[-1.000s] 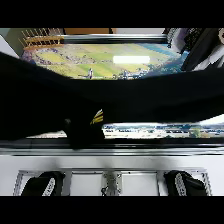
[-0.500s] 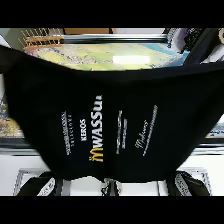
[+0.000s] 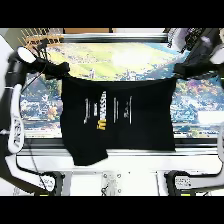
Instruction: Fold the clothes and pants, and hang the long-sleeved shirts on hangers.
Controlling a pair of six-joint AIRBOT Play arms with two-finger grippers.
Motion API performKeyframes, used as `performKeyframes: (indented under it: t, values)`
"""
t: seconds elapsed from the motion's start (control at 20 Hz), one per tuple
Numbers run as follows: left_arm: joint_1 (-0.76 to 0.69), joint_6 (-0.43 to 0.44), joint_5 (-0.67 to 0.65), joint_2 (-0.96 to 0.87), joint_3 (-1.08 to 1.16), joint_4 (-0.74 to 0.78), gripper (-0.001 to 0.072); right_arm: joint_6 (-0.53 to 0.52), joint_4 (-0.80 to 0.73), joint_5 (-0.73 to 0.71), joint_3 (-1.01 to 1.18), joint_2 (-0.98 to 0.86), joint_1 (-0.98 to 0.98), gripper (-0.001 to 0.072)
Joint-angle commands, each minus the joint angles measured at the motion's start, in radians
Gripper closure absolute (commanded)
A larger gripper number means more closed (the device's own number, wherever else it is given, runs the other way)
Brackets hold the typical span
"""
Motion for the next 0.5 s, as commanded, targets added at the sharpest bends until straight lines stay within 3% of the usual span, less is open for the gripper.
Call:
performKeyframes:
  t: [0.0, 0.15, 0.3, 0.45]
  values:
    - [0.012, 0.004, 0.186, -0.141, 0.001, -0.082, 0.0700, 0.084, -0.014, -0.165, 0.054, -0.196, 0.045, 0.0704]
    - [0.028, 0.004, 0.241, -0.177, 0.001, -0.098, 0.0700, 0.134, -0.011, -0.238, 0.060, -0.236, 0.044, 0.0704]
    - [0.066, 0.008, 0.195, -0.167, 0.001, -0.113, 0.0700, 0.137, -0.036, -0.223, 0.056, -0.207, 0.032, 0.0704]
    - [0.102, 0.125, 0.099, -0.123, -0.010, -0.113, 0.0700, 0.136, -0.109, -0.196, -0.008, -0.135, 0.033, 0.0704]
